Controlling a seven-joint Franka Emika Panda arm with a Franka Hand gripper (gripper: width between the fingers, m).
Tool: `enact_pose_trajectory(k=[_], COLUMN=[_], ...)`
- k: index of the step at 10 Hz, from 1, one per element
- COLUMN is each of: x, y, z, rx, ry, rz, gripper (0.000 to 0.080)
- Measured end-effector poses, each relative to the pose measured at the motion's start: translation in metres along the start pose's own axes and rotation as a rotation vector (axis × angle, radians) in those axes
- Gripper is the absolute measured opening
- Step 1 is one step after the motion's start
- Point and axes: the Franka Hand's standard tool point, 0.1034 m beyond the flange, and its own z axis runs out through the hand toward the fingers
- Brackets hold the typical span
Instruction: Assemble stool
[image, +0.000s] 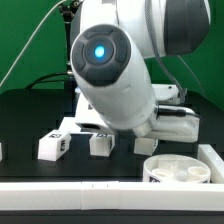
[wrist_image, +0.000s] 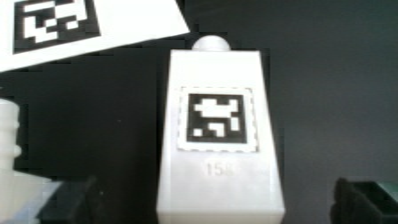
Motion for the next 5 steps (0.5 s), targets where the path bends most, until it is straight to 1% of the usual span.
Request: enact_pose_trajectory(k=[1, 2, 3, 5], x=[-0.0064, -0.0050, -0.0027, -0.0027], y=[0.0042, 0.0066, 0.0041, 0.0007], z=[0.0064, 0.0112, 0.0084, 0.0089], rx=[-0.012, -0.023, -0.027, -0.031], ry=[-0.084, -0.170, -0.178, -0.169], rz=[-0.001, 0.004, 0.005, 0.000], gripper=[0.0649, 0.0649, 0.0649, 0.0649])
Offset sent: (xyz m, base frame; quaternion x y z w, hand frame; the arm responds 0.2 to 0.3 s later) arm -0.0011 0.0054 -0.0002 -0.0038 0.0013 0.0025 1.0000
